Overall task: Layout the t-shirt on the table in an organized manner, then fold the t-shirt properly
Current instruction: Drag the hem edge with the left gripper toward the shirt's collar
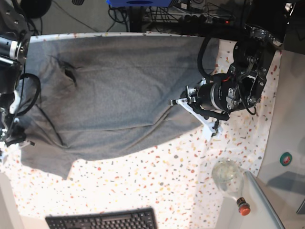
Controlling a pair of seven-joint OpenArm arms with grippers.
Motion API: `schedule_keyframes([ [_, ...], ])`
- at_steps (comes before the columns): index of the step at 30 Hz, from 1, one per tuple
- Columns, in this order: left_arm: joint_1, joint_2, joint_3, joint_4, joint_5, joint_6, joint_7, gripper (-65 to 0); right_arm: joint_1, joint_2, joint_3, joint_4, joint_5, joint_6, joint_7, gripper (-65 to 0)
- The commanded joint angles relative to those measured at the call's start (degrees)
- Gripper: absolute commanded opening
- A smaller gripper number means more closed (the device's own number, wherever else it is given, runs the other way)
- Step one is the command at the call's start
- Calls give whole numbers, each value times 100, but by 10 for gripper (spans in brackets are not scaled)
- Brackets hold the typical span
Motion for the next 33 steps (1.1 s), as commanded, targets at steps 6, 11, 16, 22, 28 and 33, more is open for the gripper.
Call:
schedule_keyframes([
  [6, -99, -7, 1044, -992, 760, -15, -41, -650, 170, 105, -2, 98, 2, -4, 96, -650],
  [11, -46, 2, 1554, -1168, 1235, -15, -41, -650, 170, 105, -2, 98, 2, -4, 96, -650],
  [16, -46, 2, 1502, -1176, 1244, -15, -50, -650, 170, 105, -2, 98, 2, -4, 96, -650],
  [22, 253, 11, 842, -535, 1244, -15, -59, -650, 170, 105, -2, 98, 2, -4, 96, -650],
  [28, 596, 2, 130, 37, 1244, -15, -50, -421, 170, 105, 7, 98, 2, -4, 96, -650],
  [33, 921, 2, -274, 142, 1244, -24, -59, -229, 170, 114, 7, 98, -7, -4, 96, -650],
])
